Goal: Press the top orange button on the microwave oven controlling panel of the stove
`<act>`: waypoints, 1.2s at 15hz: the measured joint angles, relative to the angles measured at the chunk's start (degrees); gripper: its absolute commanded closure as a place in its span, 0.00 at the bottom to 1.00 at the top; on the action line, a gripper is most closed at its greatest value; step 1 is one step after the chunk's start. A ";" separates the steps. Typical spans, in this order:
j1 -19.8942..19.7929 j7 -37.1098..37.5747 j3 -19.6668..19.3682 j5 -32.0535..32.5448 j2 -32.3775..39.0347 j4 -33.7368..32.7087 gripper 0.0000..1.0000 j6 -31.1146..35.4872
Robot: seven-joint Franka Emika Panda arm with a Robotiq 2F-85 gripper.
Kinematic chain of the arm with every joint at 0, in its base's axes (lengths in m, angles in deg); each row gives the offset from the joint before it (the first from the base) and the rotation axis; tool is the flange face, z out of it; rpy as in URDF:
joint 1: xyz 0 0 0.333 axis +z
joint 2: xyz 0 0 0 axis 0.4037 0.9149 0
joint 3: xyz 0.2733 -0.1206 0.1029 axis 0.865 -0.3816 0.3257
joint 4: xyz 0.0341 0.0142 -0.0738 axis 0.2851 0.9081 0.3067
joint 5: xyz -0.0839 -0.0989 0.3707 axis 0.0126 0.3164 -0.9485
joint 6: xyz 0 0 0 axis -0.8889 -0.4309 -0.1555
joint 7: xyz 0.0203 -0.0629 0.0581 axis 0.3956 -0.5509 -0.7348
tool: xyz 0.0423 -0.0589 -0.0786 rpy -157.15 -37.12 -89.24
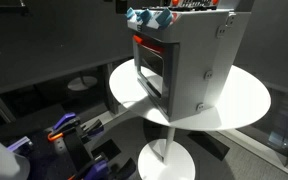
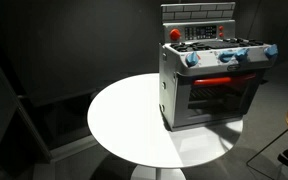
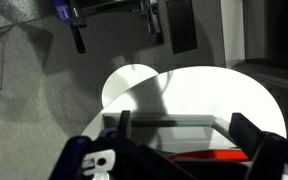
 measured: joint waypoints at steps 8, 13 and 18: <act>-0.24 -0.02 0.41 0.00 0.13 0.00 0.00 0.74; -1.09 0.23 1.16 0.01 2.10 -1.79 0.00 7.02; -1.19 1.91 1.41 0.04 8.84 -7.46 0.00 15.30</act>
